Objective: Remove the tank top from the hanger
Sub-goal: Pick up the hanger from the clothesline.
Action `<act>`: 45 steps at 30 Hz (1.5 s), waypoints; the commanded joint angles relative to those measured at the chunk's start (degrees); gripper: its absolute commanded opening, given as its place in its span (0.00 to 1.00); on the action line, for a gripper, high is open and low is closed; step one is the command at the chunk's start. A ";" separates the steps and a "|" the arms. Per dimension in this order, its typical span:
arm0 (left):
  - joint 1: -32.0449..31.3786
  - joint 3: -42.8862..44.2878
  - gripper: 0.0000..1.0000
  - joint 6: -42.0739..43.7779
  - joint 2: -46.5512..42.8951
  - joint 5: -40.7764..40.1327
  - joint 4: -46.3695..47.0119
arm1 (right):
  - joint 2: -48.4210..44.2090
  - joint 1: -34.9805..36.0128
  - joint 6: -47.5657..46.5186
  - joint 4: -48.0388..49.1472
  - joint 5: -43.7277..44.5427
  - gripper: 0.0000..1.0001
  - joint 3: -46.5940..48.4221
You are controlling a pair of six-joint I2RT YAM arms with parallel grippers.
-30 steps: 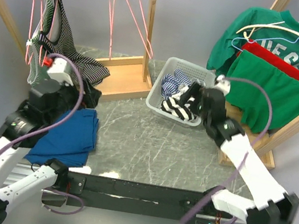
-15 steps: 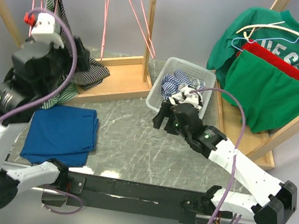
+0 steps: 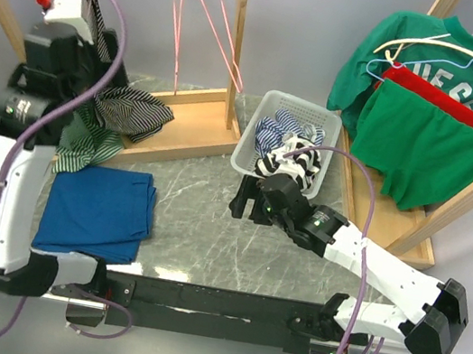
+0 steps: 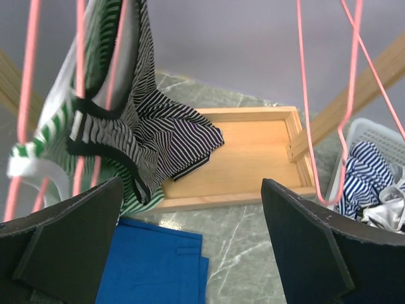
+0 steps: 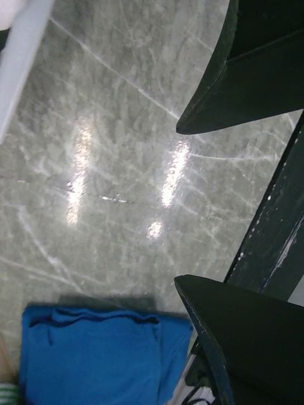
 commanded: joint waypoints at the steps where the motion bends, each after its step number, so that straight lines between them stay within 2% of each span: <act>1: 6.65 5.89 0.96 1.12 2.53 10.23 -1.71 | -1.94 0.44 0.65 1.53 -0.05 1.00 -1.98; 4: 9.90 5.28 0.96 0.33 2.27 12.78 -0.49 | -2.03 0.45 0.30 1.27 0.30 1.00 -2.33; 8: 11.75 5.46 0.96 0.68 3.85 11.13 -1.19 | -1.42 0.53 0.04 1.71 -0.05 1.00 -2.69; 21: 13.25 -0.77 0.98 0.24 3.07 3.13 3.37 | 1.84 0.53 -1.02 1.36 -1.81 1.00 -1.37; 32: 14.13 -5.35 0.99 1.11 3.33 1.53 8.47 | 1.66 0.53 -1.11 1.10 -1.81 1.00 -1.46; 38: 15.18 -3.07 0.84 1.38 6.49 3.11 9.36 | 2.36 0.45 -1.19 1.27 -2.08 1.00 -1.54; 39: 15.36 -3.07 0.75 1.29 6.58 3.38 9.97 | 2.37 0.44 -1.19 1.27 -2.16 1.00 -1.63; 43: 15.80 -2.98 0.54 1.38 7.28 4.00 10.07 | 2.37 0.45 -1.11 1.36 -2.08 1.00 -1.89; 45: 15.89 -2.98 0.51 1.47 7.72 4.17 9.80 | 2.54 0.44 -1.11 1.36 -1.99 1.00 -1.98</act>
